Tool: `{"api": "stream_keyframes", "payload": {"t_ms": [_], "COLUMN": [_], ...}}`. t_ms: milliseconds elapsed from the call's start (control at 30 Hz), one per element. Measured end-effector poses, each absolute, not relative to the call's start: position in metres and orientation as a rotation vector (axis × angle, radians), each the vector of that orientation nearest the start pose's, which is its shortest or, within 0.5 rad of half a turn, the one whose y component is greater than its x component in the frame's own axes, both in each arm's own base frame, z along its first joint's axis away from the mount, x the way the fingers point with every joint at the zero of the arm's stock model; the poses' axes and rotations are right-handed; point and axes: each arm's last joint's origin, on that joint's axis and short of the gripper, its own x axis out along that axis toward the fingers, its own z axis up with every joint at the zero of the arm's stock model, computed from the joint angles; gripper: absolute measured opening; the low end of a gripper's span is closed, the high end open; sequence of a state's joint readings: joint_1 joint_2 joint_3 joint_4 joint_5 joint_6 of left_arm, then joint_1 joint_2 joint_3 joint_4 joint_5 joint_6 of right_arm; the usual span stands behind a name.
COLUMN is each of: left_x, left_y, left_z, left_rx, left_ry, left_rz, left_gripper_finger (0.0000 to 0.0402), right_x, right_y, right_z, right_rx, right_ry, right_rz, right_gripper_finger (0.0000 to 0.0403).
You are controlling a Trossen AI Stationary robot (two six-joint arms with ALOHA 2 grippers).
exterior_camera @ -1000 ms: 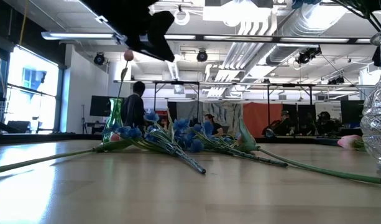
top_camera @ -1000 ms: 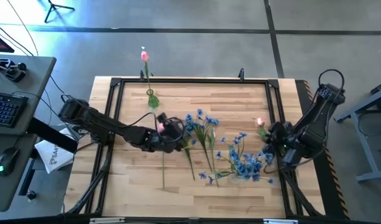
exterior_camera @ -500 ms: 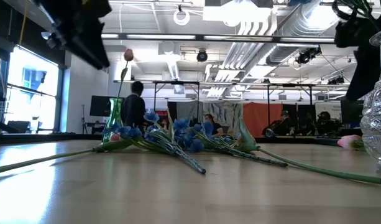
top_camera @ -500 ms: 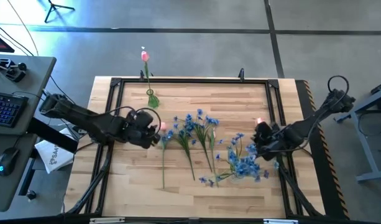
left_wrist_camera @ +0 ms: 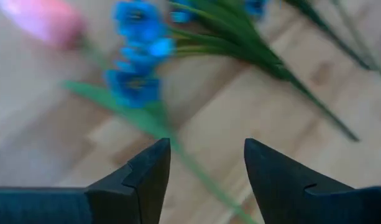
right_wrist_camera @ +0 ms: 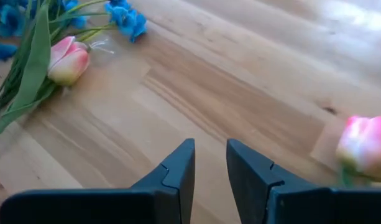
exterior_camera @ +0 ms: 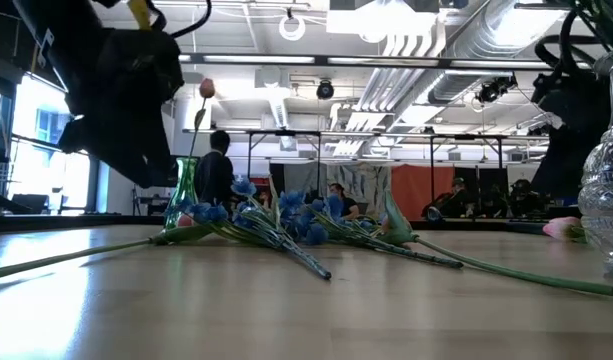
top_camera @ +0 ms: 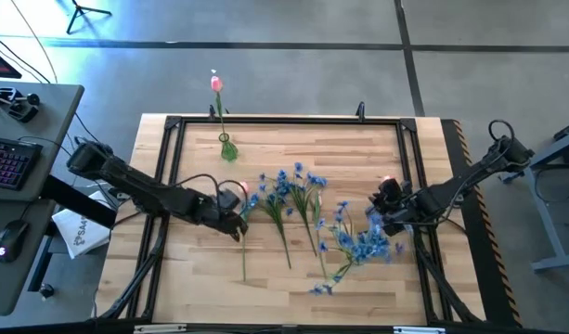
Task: Sort flowers into vase by color
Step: Put the left pink tulip into the green vase
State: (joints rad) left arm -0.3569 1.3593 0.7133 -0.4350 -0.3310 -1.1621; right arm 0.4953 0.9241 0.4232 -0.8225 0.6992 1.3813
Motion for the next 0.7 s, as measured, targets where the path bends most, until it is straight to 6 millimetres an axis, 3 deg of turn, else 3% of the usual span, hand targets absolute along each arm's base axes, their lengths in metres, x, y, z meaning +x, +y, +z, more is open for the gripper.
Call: {"api": "stream_keyframes", "payload": {"t_ms": [333, 567, 700], "left_x": [0.242, 0.256, 0.257], "left_y": [-0.084, -0.080, -0.076], "left_z": [0.139, 0.124, 0.119], "left_rx": [-0.712, -0.673, -0.629], "left_ry": [0.963, 1.036, 1.100], "left_rz": [0.673, 0.749, 0.747], "left_gripper_finger": [0.0193, 0.0189, 0.0165], "right_x": [0.119, 0.132, 0.143], "right_y": [0.042, 0.047, 0.053], "right_z": [0.134, 0.141, 0.150], "right_rx": [0.502, 0.405, 0.343], "right_ry": [0.635, 0.528, 0.463], "right_rz": [-0.777, -0.672, -0.574], "right_gripper_finger": [0.0088, 0.0088, 0.0087]}}
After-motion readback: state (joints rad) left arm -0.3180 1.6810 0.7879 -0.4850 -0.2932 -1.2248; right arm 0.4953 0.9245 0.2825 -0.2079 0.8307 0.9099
